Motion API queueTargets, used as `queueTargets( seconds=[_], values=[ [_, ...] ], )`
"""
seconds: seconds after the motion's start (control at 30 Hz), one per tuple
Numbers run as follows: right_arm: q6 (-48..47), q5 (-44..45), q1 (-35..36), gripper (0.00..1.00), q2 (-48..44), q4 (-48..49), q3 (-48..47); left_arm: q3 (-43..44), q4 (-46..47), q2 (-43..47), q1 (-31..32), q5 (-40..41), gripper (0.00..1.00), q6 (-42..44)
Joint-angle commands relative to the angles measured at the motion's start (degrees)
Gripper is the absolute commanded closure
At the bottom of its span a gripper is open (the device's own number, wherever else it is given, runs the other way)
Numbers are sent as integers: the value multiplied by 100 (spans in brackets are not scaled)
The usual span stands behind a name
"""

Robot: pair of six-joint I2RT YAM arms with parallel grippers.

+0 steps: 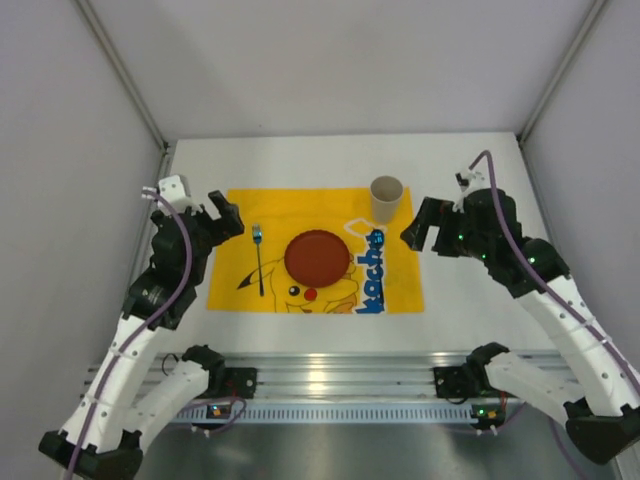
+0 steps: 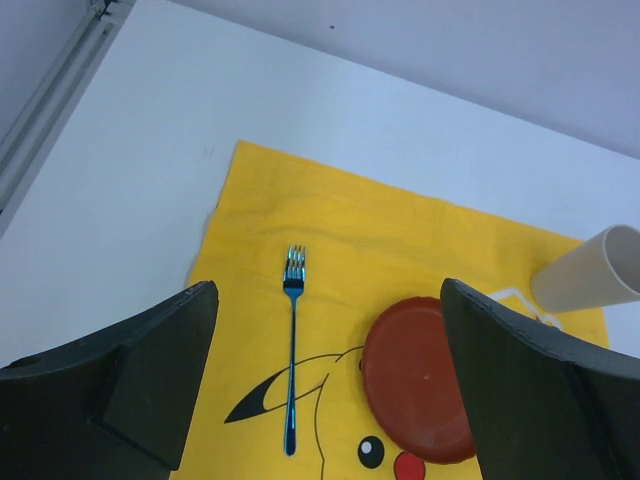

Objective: Set the dinner table for one person

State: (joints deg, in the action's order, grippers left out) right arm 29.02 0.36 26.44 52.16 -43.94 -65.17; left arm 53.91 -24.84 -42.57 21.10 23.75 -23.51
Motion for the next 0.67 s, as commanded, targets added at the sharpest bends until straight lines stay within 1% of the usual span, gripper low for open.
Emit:
queueTargets(
  seconds=[0.0,0.07,0.13,0.23,0.47,0.53,0.63],
  values=[
    [640,-634,-51,0,-13,-114,399,-144,-98,-42,-1,507,3,-101],
    [562,-712,-51,0,-22,-53,452,-362,-179,64,-1,831,3,-32],
    [500,-957,-59,0,-57,148,522,-504,-284,275,-1,938,3,74],
    [491,-1012,-51,0,4,150,549,-662,-477,468,-1,1202,3,206],
    [500,-1073,-51,0,-4,114,435,-829,-531,565,-1,1343,3,338],
    [465,-1161,-51,0,-92,271,470,-847,-504,565,-1,1299,3,338],
    [263,-986,-51,0,-162,150,330,-865,-469,539,-1,1238,3,347]
  ],
)
